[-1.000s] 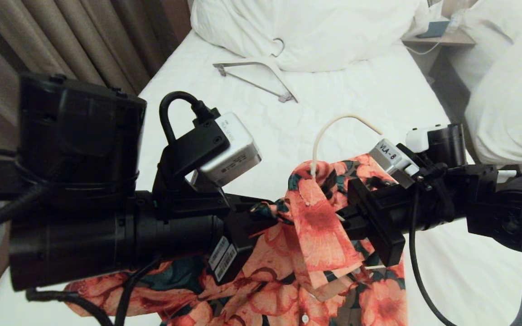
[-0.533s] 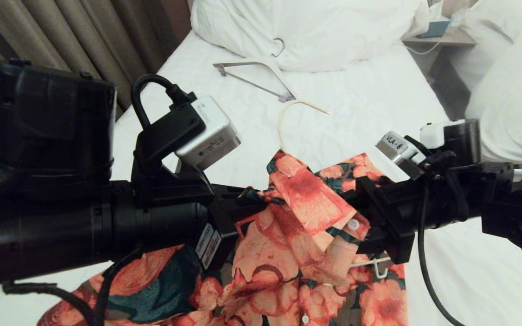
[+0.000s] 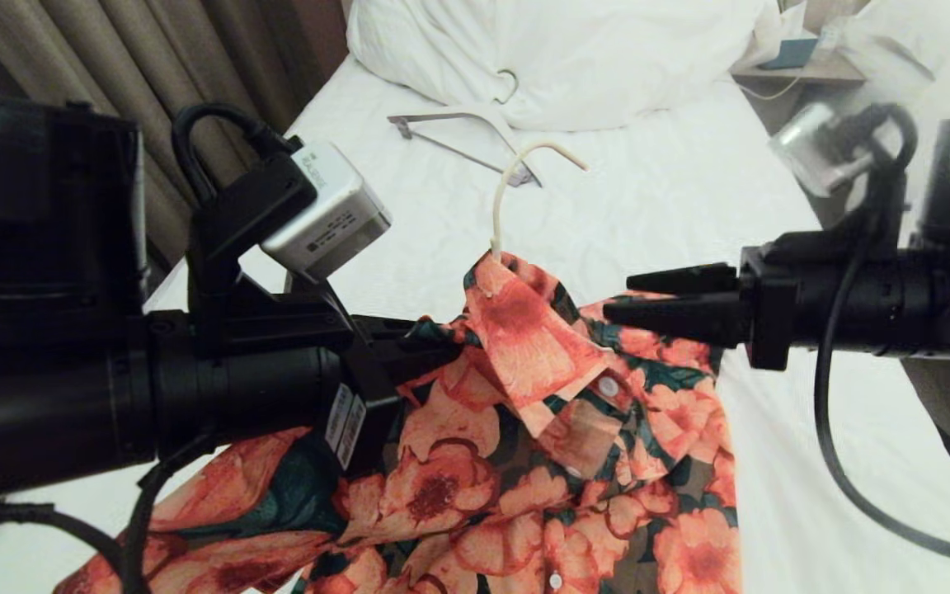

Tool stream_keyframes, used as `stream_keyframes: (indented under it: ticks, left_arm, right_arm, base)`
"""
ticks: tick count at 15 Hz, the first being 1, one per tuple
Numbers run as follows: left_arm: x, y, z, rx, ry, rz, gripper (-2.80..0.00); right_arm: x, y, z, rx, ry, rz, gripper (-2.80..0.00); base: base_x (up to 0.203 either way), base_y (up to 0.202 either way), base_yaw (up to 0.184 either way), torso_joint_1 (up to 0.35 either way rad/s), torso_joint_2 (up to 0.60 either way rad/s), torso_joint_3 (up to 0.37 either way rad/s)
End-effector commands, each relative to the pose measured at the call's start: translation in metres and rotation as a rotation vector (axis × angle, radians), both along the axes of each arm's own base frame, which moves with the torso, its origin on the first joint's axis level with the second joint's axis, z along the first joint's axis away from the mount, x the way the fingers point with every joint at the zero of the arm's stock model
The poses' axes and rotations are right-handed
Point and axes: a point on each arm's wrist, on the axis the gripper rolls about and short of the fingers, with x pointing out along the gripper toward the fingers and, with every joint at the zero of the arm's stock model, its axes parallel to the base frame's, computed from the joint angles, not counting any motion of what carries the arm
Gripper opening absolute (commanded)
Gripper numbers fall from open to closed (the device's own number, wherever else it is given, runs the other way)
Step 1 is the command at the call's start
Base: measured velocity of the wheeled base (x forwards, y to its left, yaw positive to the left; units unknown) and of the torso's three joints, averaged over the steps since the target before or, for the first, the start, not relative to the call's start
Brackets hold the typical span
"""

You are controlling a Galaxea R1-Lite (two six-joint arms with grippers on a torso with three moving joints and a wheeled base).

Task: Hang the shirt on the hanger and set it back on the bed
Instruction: Hook the other side of the shirt onto the hanger

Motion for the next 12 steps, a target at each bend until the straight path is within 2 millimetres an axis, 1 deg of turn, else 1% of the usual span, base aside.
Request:
stream_keyframes:
  ticks: [1,2,4,5,6,8,10,11,12]
  left_arm:
    - [0.000,0.002,0.003,-0.012,-0.003,0.006,-2.80]
    - [-0.001,0.002,0.006,-0.029,-0.003,0.015,-2.80]
    - [-0.003,0.005,0.012,-0.057,-0.010,0.047,-2.80]
    - [-0.004,0.006,0.016,-0.101,-0.012,0.056,-2.80]
    - [-0.003,0.006,0.020,-0.156,-0.016,0.065,-2.80]
    - [-0.003,0.006,0.025,-0.263,-0.015,0.094,-2.80]
    - [-0.002,0.006,0.027,-0.326,0.003,0.106,-2.80]
    - [-0.003,0.006,0.026,-0.335,0.010,0.108,-2.80]
    - [-0.003,0.006,0.026,-0.353,0.016,0.109,-2.80]
  right_arm:
    - [-0.008,-0.013,0.024,0.048,-0.044,-0.051,0.00]
    - [-0.009,-0.018,0.035,0.053,-0.049,-0.074,0.00]
    - [-0.011,-0.028,0.054,0.041,-0.002,-0.119,0.00]
    - [-0.012,-0.034,0.063,0.035,0.029,-0.138,0.00]
    - [-0.011,-0.037,0.067,0.023,0.071,-0.155,-2.80]
    - [-0.008,-0.038,0.076,-0.001,0.139,-0.183,-2.80]
    - [-0.003,-0.035,0.088,-0.026,0.217,-0.230,-2.80]
    - [0.003,-0.031,0.091,-0.038,0.267,-0.273,-2.80]
    - [0.013,-0.025,0.088,-0.065,0.336,-0.335,-2.80]
  base:
    - [0.000,0.000,0.000,0.000,0.00,0.000]
    - [0.000,0.000,0.000,0.000,0.00,0.000]
    - [0.000,0.000,0.000,0.000,0.00,0.000]
    - [0.000,0.000,0.000,0.000,0.00,0.000]
    - [0.000,0.000,0.000,0.000,0.00,0.000]
    - [0.000,0.000,0.000,0.000,0.00,0.000]
    - [0.000,0.000,0.000,0.000,0.00,0.000]
    - [0.000,0.000,0.000,0.000,0.00,0.000]
    - [0.000,0.000,0.000,0.000,0.00,0.000]
